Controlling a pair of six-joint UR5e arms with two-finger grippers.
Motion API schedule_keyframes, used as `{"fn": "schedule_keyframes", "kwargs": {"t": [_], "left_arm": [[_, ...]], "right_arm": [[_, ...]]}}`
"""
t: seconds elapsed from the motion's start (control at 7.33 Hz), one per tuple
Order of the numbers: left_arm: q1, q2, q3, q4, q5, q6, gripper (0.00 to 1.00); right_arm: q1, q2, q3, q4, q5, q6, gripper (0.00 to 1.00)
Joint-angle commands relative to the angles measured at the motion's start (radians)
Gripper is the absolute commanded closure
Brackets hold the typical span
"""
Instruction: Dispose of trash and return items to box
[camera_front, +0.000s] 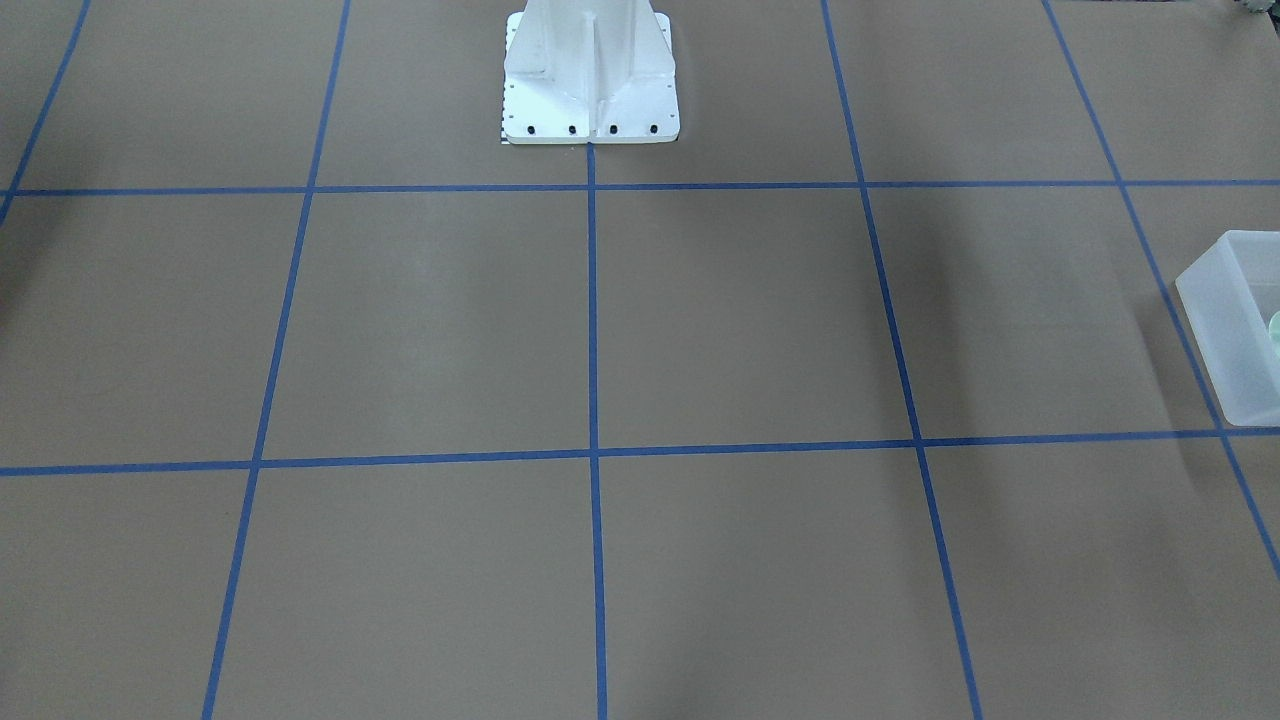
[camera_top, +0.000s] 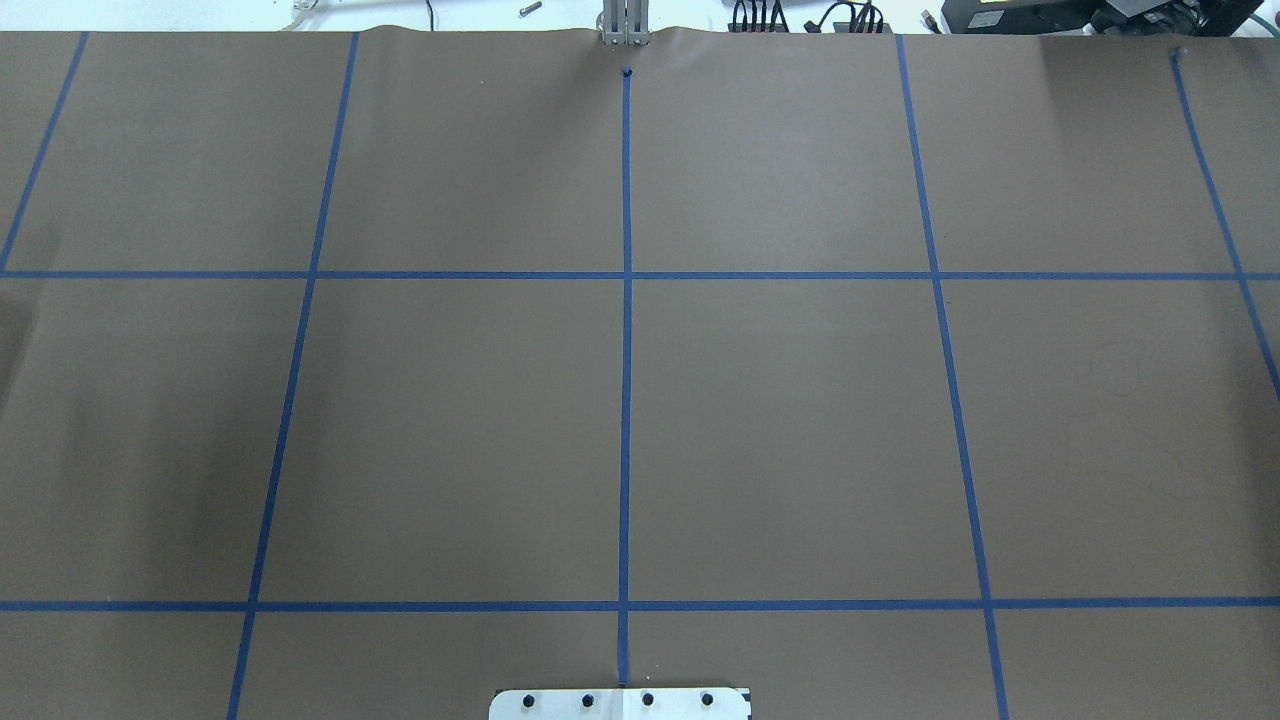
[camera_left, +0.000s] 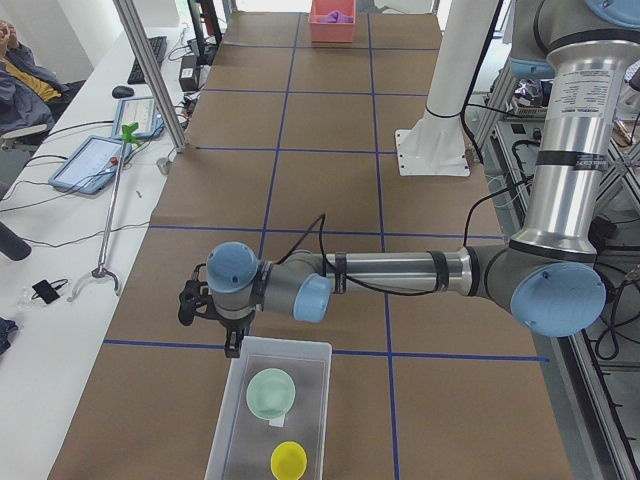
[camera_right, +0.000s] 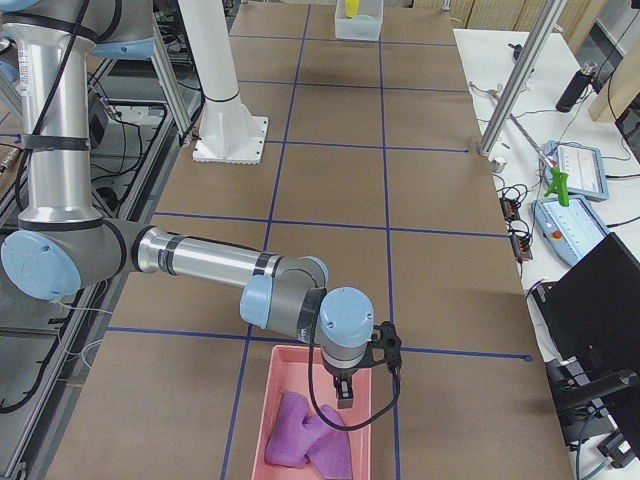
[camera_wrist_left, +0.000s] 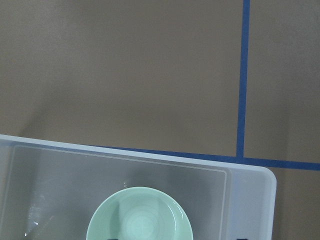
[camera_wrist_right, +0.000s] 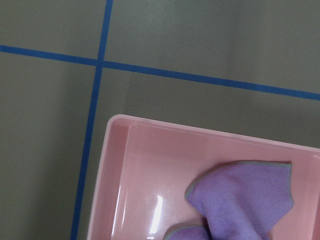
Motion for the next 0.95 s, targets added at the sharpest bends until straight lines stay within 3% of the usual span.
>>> {"fn": "schedule_keyframes", "kwargs": {"t": [0.0, 0.41, 0.82], "left_arm": [[0.004, 0.028, -0.101, 0.093, -0.004, 0.015, 0.03], [0.007, 0.082, -0.097, -0.002, -0.012, 0.014, 0.03], [0.016, 0.176, -0.102, -0.173, -0.006, 0.005, 0.03]], "right_arm": [[-0.076, 0.003, 0.065, 0.001, 0.027, 0.127, 0.00], [-0.151, 0.003, 0.174, 0.000, 0.030, 0.269, 0.00], [-0.166, 0.002, 0.170, 0.000, 0.029, 0.269, 0.00]]}}
